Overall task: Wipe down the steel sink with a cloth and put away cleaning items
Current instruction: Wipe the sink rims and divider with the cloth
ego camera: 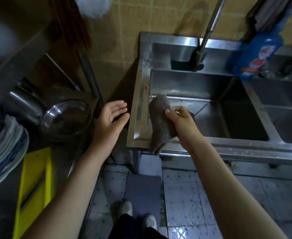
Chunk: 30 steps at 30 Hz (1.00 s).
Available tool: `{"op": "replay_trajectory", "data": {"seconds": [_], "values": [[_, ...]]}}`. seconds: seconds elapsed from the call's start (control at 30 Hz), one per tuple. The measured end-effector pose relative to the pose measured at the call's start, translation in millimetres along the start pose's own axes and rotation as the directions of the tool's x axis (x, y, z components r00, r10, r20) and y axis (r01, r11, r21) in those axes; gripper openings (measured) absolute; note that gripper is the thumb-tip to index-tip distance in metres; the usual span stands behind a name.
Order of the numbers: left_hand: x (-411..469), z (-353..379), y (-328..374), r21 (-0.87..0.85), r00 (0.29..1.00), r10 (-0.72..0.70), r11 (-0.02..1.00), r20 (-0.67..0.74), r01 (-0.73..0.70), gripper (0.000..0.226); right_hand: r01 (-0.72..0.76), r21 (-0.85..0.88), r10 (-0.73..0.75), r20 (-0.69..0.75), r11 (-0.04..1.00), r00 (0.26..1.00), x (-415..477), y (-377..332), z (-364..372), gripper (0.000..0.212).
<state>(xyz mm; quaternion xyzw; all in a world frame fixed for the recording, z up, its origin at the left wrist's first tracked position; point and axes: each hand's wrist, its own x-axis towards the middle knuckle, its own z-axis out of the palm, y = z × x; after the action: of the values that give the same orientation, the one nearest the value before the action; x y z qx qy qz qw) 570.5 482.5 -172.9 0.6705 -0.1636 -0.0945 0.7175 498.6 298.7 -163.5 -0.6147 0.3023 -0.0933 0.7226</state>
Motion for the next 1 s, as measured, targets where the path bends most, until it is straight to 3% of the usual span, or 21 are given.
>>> {"op": "replay_trajectory", "data": {"seconds": [0.1, 0.27, 0.37, 0.43, 0.5, 0.57, 0.63, 0.7, 0.77, 1.0], "values": [[5.5, -6.5, -12.3, 0.02, 1.0, 0.014, 1.0, 0.019, -0.014, 0.043, -0.038, 0.042, 0.037, 0.024, 0.998, 0.999, 1.4, 8.3, 12.4, 0.009], [24.4, -26.2, -28.3, 0.012, 0.998, -0.028, 1.0, 0.06, 0.027, 0.042, -0.068, 0.227, 0.053, 0.072, 0.972, 0.996, 16.3, 14.6, 37.1, 0.014], [30.9, -30.3, -35.5, -0.011, 0.995, -0.049, 0.999, 0.083, 0.051, 0.041, -0.091, 0.268, 0.092, 0.01, 0.959, 0.996, 28.0, 28.7, 39.8, 0.016], [34.2, -31.4, -44.2, -0.014, 0.993, -0.065, 0.998, 0.098, 0.067, 0.041, -0.099, 0.114, 0.115, -0.143, 0.989, 0.983, 38.9, 46.4, 37.2, 0.017], [34.2, -29.6, -53.1, -0.013, 0.989, -0.102, 0.994, 0.107, 0.104, 0.041, -0.11, -0.255, 0.038, -0.272, 0.961, 0.962, 45.6, 64.6, 26.1, 0.017], [31.8, -25.4, -61.9, -0.008, 0.983, -0.145, 0.989, 0.116, 0.147, 0.039, -0.126, -0.586, -0.053, -0.278, 0.8, 0.959, 48.1, 79.7, 10.1, 0.017], [29.7, -20.0, -68.3, 0.007, 0.975, -0.18, 0.983, 0.13, 0.181, 0.038, -0.134, -0.716, -0.087, -0.263, 0.686, 0.961, 46.6, 88.2, -4.7, 0.017], [28.4, -14.5, -71.8, 0.007, 0.97, -0.203, 0.979, 0.135, 0.204, 0.036, -0.137, -0.778, -0.101, -0.249, 0.613, 0.963, 45.1, 90.2, -14.5, 0.018], [27.0, -10.0, -73.7, 0.003, 0.964, -0.224, 0.974, 0.144, 0.226, 0.035, -0.137, -0.777, -0.107, -0.254, 0.615, 0.961, 44.2, 90.2, -21.1, 0.02], [23.2, -3.4, -77.0, -0.017, 0.951, -0.281, 0.958, 0.131, 0.286, 0.034, -0.084, -0.555, -0.115, -0.315, 0.828, 0.942, 41.8, 81.8, -18.5, 0.013]]}}
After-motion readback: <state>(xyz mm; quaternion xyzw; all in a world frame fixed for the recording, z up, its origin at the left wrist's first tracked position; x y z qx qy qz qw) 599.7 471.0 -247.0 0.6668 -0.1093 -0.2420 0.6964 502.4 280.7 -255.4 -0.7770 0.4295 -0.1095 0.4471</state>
